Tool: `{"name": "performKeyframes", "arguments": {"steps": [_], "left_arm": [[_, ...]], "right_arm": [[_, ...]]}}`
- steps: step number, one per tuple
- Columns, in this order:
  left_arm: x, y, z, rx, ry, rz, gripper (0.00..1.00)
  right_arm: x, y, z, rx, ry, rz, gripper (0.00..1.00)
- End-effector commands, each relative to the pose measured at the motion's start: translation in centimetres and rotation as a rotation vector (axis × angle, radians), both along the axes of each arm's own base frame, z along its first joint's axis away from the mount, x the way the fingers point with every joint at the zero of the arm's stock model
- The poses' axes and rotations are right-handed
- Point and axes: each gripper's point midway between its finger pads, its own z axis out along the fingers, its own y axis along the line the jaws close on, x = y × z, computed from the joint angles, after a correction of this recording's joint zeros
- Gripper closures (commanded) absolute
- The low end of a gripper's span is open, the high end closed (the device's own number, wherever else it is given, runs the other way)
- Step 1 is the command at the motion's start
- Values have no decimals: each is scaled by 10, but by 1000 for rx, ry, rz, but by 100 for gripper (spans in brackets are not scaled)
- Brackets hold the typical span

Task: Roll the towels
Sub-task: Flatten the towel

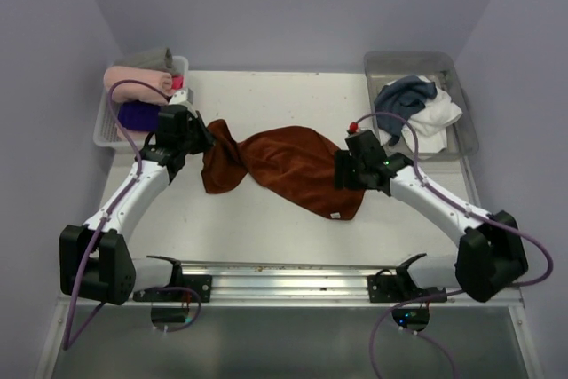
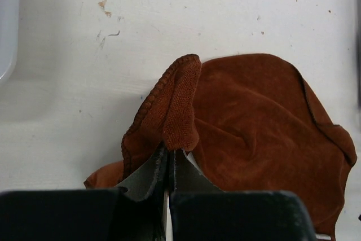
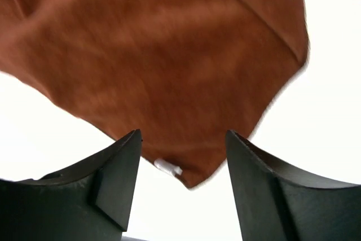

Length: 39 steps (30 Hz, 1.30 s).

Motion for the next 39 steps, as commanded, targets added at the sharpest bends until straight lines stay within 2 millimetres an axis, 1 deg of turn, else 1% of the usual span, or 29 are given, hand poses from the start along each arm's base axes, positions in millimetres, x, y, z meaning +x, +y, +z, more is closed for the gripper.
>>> {"name": "performKeyframes", "arguments": {"steps": [1,2,4,6,9,14,15,16,18,21,24,25,27,29,32,39], "left_arm": [[4,2,10,-18,-31,19,100],[4,2,9,-17,-28,20,100],[4,3,7,-19,-23,24,100],[4,2,7,-23,-22,27,100],[4,2,7,-30,-23,30,100],[5,3,9,-27,-26,33,100],[5,2,9,-29,-25,32,100],[5,2,8,-28,-24,33,100],[6,3,9,-28,-25,35,100],[5,3,11,-26,-24,34,100],[6,3,11,-23,-25,34,100],[6,3,11,-23,-26,34,100],[6,3,11,-23,-25,32,100],[6,2,11,-26,-27,30,100],[7,2,10,-27,-24,27,100],[6,2,11,-23,-26,26,100]], "right_arm": [[-19,-14,2,84,-48,-121,32],[-33,-13,-12,104,-8,-114,32],[-40,-7,-15,148,-2,-118,32],[-50,-4,-24,130,22,-101,32],[-57,0,-38,124,64,-100,32],[-65,12,-51,114,82,-77,32],[-67,11,-58,94,94,-82,32],[-68,11,-61,86,99,-83,32],[-71,9,-70,61,118,-90,36],[-72,4,-71,31,110,-106,37],[-71,-3,-61,17,70,-135,36],[-69,-3,-53,38,44,-152,36],[-71,-10,-49,40,21,-189,34],[-72,-12,-44,82,-1,-237,32],[-82,-14,-55,124,21,-287,32],[-85,0,-70,231,63,-353,33]]}}
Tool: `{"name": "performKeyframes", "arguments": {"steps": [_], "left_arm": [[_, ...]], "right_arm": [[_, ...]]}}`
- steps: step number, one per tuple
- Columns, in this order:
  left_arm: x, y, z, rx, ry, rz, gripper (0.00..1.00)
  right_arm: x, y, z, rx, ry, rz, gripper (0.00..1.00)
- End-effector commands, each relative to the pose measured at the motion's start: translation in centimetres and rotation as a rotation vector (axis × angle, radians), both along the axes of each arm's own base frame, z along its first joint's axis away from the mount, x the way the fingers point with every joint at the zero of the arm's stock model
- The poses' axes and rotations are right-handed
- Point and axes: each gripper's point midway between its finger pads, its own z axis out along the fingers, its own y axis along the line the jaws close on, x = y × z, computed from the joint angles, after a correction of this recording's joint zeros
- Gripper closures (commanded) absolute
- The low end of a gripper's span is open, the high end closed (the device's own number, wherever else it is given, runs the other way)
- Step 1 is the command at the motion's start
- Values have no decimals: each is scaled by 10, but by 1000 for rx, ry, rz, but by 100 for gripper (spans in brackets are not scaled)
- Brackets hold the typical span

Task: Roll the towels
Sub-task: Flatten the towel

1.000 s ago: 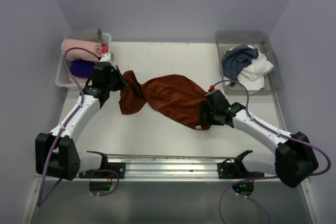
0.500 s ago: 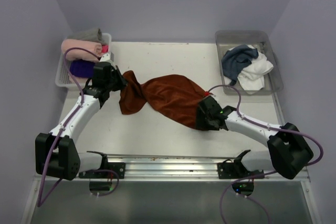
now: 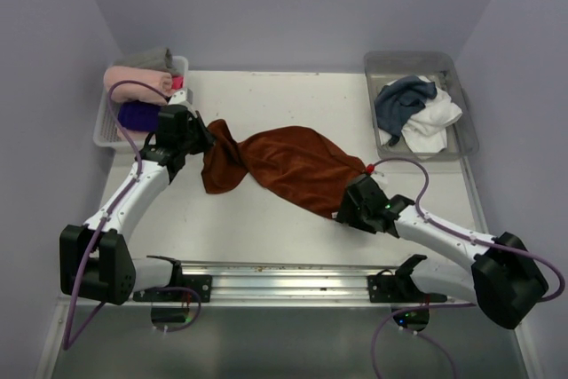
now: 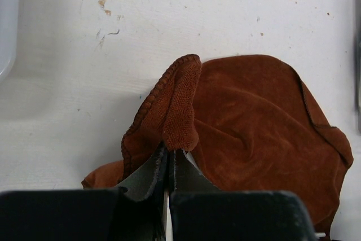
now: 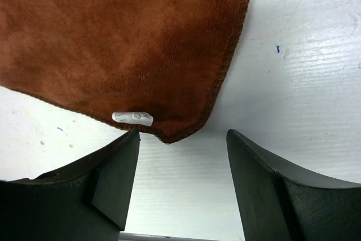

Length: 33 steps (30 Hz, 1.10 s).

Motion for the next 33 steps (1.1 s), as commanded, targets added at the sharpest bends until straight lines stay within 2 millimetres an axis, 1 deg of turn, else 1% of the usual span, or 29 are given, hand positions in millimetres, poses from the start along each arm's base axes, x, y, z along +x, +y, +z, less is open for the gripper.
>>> {"name": "performKeyframes", "arguments": {"steps": [1,3,8,10,11,12,13,15,17,18,19,20,21,22,23,24,25,26,27,28,29,30,31,32,33], "left_arm": [[6,2,12,-10,-32,13,100],[6,2,12,-10,-32,13,100],[5,2,10,-9,-28,11,100],[5,3,11,-5,-30,14,100],[5,3,10,-5,-29,14,100],[5,3,12,-4,-32,13,100],[5,4,10,-2,-29,16,100],[7,3,11,-3,-34,16,100],[10,4,13,0,-37,19,100],[13,4,12,4,-31,21,100],[18,3,20,6,-51,20,100],[25,4,21,11,-53,25,100],[31,4,27,16,-65,28,100],[45,3,53,15,-119,27,100],[53,7,56,37,-114,47,100],[61,10,68,52,-134,61,100],[72,11,106,57,-210,66,100],[76,14,120,70,-231,73,100],[78,18,138,84,-271,89,100],[79,21,164,101,-331,93,100],[73,24,187,103,-397,103,100],[69,28,198,116,-431,118,100],[65,32,193,141,-435,119,100],[53,37,210,140,-496,135,100],[46,42,206,152,-500,158,100]], "right_arm": [[10,13,0,88,-25,-75,33],[12,14,-4,91,-29,-85,35],[25,10,-5,46,-62,-116,42],[29,10,-2,43,-77,-116,57],[33,9,1,35,-91,-123,67],[34,8,2,27,-92,-127,80],[35,7,4,18,-97,-126,100],[44,4,14,-3,-130,-129,100],[56,-3,24,-19,-158,-146,100],[69,-3,39,-15,-194,-140,100],[84,-15,47,-6,-212,-178,100],[102,-16,67,25,-256,-191,100],[115,-17,78,43,-275,-171,100],[132,-32,91,42,-307,-212,100],[153,-32,125,63,-375,-220,100],[163,-37,137,50,-392,-212,100],[173,-44,155,61,-422,-226,100],[185,-45,189,85,-492,-234,100],[187,-49,209,88,-534,-233,100],[189,-56,225,90,-569,-248,100],[190,-59,244,101,-613,-254,100],[187,-64,253,98,-631,-260,100],[180,-69,265,108,-665,-271,100],[175,-71,263,105,-665,-275,100],[170,-72,259,109,-658,-277,100]]}}
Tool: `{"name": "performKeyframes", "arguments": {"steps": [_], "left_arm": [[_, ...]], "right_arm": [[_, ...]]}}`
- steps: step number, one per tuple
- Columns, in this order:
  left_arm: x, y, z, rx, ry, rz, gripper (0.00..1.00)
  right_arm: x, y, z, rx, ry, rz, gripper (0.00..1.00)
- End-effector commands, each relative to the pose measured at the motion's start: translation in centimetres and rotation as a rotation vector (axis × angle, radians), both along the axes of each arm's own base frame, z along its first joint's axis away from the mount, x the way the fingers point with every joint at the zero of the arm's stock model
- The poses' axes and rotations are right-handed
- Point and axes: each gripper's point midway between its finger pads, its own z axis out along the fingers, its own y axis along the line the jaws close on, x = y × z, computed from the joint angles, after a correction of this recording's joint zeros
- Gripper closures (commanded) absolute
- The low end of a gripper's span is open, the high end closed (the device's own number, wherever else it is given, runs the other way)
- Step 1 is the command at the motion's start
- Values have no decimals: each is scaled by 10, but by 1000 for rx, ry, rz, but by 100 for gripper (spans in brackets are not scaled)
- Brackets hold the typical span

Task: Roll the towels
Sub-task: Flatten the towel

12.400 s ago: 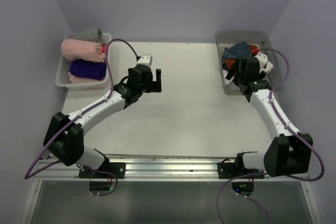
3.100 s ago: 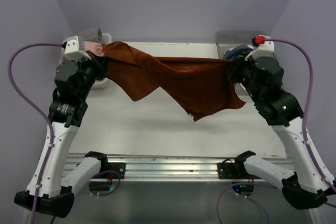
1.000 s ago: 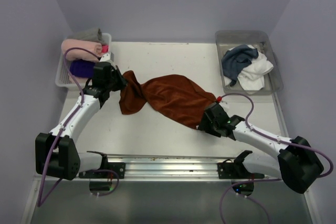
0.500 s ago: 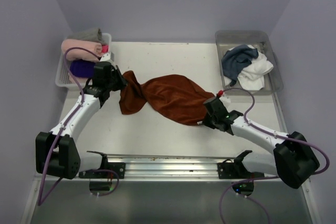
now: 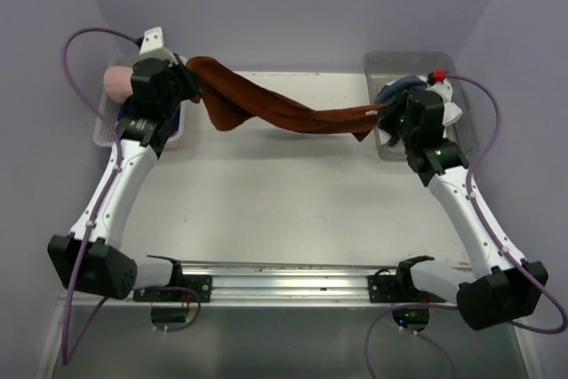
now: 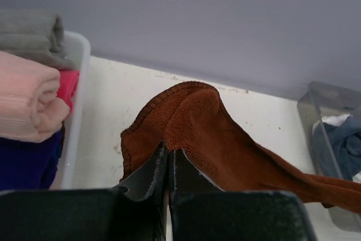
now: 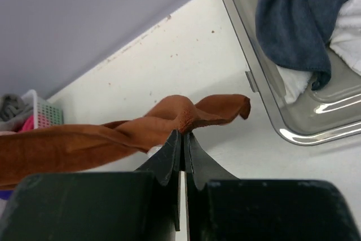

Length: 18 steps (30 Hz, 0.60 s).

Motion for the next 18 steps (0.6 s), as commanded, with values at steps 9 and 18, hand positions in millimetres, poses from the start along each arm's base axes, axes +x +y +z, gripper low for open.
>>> {"name": "performKeyframes", "arguments": {"steps": [9,18], "left_arm": [[-95,72,-116,11,134,347,0],[-81,48,-161,-13,343,257,28]], "right_arm": [[-109,-24,-146,-54,313,8,100],[-134,-26,-210,-62,468,14,100]]}}
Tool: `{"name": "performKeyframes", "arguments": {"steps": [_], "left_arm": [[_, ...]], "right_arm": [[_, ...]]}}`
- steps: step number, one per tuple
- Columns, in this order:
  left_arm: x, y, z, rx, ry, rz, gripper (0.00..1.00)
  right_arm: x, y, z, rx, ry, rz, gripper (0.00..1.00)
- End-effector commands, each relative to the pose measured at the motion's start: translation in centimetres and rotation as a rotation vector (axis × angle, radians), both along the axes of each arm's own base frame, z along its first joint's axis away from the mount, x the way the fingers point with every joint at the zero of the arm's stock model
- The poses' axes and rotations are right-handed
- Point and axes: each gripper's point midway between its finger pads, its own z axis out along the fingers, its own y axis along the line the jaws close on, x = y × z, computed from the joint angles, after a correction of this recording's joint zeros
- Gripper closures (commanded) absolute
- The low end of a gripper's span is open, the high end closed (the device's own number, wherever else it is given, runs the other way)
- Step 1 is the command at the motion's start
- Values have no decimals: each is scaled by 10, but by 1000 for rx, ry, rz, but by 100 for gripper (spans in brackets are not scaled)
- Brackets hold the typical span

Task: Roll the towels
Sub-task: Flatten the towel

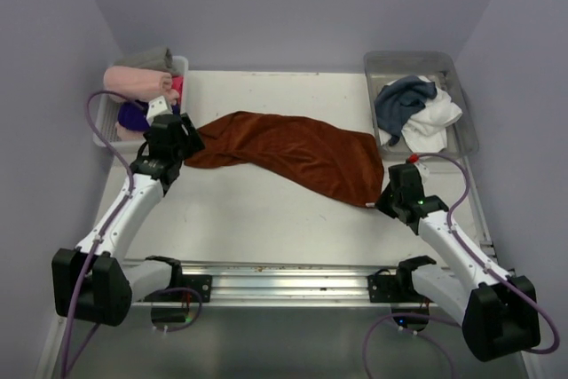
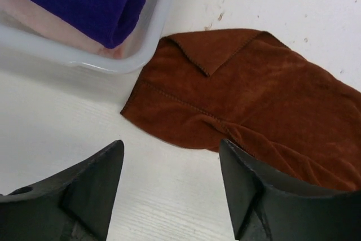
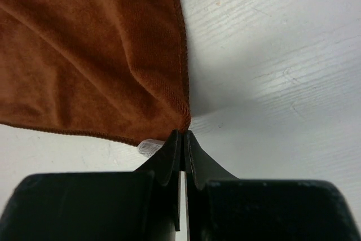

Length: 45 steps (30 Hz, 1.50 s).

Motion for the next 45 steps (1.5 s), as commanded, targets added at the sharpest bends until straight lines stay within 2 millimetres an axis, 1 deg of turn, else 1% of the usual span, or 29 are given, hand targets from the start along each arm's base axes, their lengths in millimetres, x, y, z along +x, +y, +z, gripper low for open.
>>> {"name": "performKeyframes", "arguments": {"steps": [1,2,4,8,10,11,12,13,15,16,17,18,19,21,22,23,24,25,26,27,29,30,31,33,35,39,40,44,45], "left_arm": [[7,-8,-15,-56,73,0,30],[3,-9,-25,-60,111,5,36],[-1,-10,-47,-73,177,22,41],[4,-20,-67,-109,231,2,47],[9,-22,-70,-108,237,26,49],[7,-19,-79,-102,271,52,55],[9,-8,-78,-88,266,138,57],[6,-2,-82,-77,283,172,58],[4,9,-91,-75,308,226,58],[6,12,-94,-81,310,238,55],[9,13,-95,-89,311,241,52],[14,15,-93,-98,303,240,51],[17,14,-97,-97,311,240,50],[30,9,-93,-107,293,215,51],[35,8,-98,-107,305,205,52],[42,5,-98,-110,292,185,54],[51,-1,-93,-114,280,149,55],[55,-5,-99,-108,296,137,55],[59,-8,-99,-103,296,125,55],[64,-17,-96,-96,290,94,55],[68,-28,-103,-89,303,60,55],[71,-41,-101,-93,300,19,53],[72,-46,-108,-90,316,3,52],[75,-54,-109,-85,320,-15,51],[78,-56,-113,-85,326,-21,52],[86,-61,-114,-86,329,-46,55],[86,-62,-120,-86,348,-50,55],[88,-67,-128,-87,375,-64,58],[88,-68,-131,-86,382,-66,60]], "right_arm": [[20,3,22,17,-92,-13,100],[21,2,23,14,-95,-12,100],[22,1,25,4,-97,-5,100],[24,4,23,9,-93,8,100],[25,6,22,19,-89,14,100],[26,7,20,22,-81,14,100],[25,9,20,27,-75,20,100],[26,9,21,29,-78,21,100],[25,9,22,28,-81,20,100],[24,9,22,30,-83,21,100],[24,9,22,30,-84,21,100],[24,8,22,30,-85,21,100],[25,9,22,31,-88,23,100],[25,9,21,31,-82,24,100],[25,10,21,35,-81,26,100],[25,10,21,35,-81,27,100],[26,11,22,37,-85,28,100],[26,10,22,36,-86,26,100],[26,11,22,39,-84,26,100],[26,11,23,37,-85,28,100],[26,11,23,37,-85,28,100],[26,10,23,35,-87,27,100],[26,10,23,37,-85,27,100],[26,11,22,37,-80,30,100],[26,12,22,41,-80,32,100],[26,12,21,39,-76,35,100],[26,12,20,41,-74,35,100],[27,14,20,48,-72,37,100],[27,14,20,48,-72,38,100]]}}
